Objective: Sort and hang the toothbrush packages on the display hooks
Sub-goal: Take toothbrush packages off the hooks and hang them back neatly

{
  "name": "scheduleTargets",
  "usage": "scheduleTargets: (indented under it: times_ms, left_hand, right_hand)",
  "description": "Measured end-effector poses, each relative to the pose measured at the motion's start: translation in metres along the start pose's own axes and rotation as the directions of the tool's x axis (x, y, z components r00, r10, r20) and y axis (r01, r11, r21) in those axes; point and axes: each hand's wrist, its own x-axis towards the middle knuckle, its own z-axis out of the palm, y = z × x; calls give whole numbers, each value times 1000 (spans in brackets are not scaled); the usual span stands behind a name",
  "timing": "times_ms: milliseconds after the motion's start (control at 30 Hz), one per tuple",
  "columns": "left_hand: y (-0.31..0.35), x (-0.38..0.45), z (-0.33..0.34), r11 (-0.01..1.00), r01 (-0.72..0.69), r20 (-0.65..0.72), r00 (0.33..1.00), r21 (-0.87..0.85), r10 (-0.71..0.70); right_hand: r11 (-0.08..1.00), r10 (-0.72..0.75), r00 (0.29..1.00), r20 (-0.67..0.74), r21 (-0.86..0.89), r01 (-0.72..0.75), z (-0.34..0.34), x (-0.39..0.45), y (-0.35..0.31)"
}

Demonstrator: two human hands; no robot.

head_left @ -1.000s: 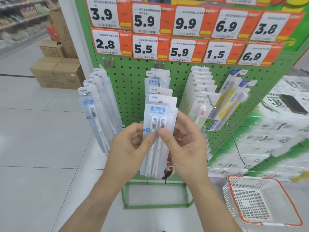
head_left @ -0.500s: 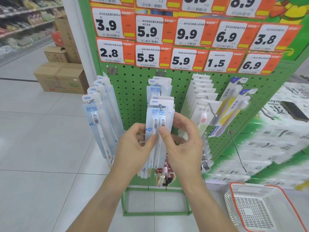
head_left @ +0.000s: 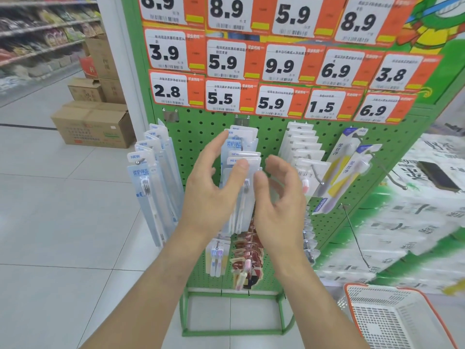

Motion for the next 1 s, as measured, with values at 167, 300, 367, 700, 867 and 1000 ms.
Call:
scheduleTargets:
  times_ms: [167,300,367,700,867,1000]
  left_hand:
    - [-6,8,2,999,6,8,1000,32,-6]
    - [-3,7,-1,999,36,24,999,-17,-36]
    - [-2,7,-4,999,34,29,999,-27,-33]
    - [-4,15,-11,1000,0,39,999,15,-1]
    - [-3,15,-9,998,-11,18,1000,56,10]
    - [-1,12,-8,995,-21,-11,1000,101,22]
  right_hand:
    - [996,-89,994,-56,-33,87,1,33,-22]
    - [990,51,995,81,-138,-39,3,74,-42]
    - [966,112,980,162,-249,-69,6,92,-48]
    - [835,120,945,303,-546,69,17,120,-50]
    - [851,38,967,252,-516,101,10,114,-45]
    - [809,-42,976,215,-566,159,1,108,-50]
